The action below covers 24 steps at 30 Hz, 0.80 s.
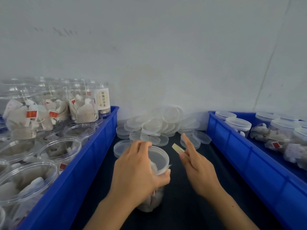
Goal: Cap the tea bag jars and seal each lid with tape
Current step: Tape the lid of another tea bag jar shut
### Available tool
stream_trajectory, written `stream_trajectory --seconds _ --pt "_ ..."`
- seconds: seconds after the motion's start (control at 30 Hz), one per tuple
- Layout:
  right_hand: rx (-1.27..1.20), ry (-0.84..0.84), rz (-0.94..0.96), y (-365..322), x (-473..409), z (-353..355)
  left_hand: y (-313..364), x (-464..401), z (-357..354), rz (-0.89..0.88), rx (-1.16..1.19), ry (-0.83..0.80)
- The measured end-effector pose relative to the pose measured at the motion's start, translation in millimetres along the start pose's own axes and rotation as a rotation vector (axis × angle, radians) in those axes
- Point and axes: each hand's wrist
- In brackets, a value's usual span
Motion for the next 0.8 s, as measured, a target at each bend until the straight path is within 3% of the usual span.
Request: stream_trajectory --seconds 0.33,0.43,0.57,0.8 --pt "-0.182 -0.040 0.037 5 9 -6 -19 -26 -6 0.074 0.004 -0.085" --pt "-0.188 -0.022 0.044 5 10 -7 -17 -28 -5 -0.020 -0.045 -0.095" --pt "-0.187 -0.020 0.072 1 13 -8 5 -31 -1 -0.250 -0.088 0.032" --pt "-0.181 0.005 0.114 -6 18 -7 29 -41 -10 -0.249 -0.084 0.019"
Point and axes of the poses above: each hand's wrist, its own x-axis away from the middle knuckle, its own z-axis out of the back of the hand, y = z × x, and after that the axes turned 9 degrees about -x, right-handed
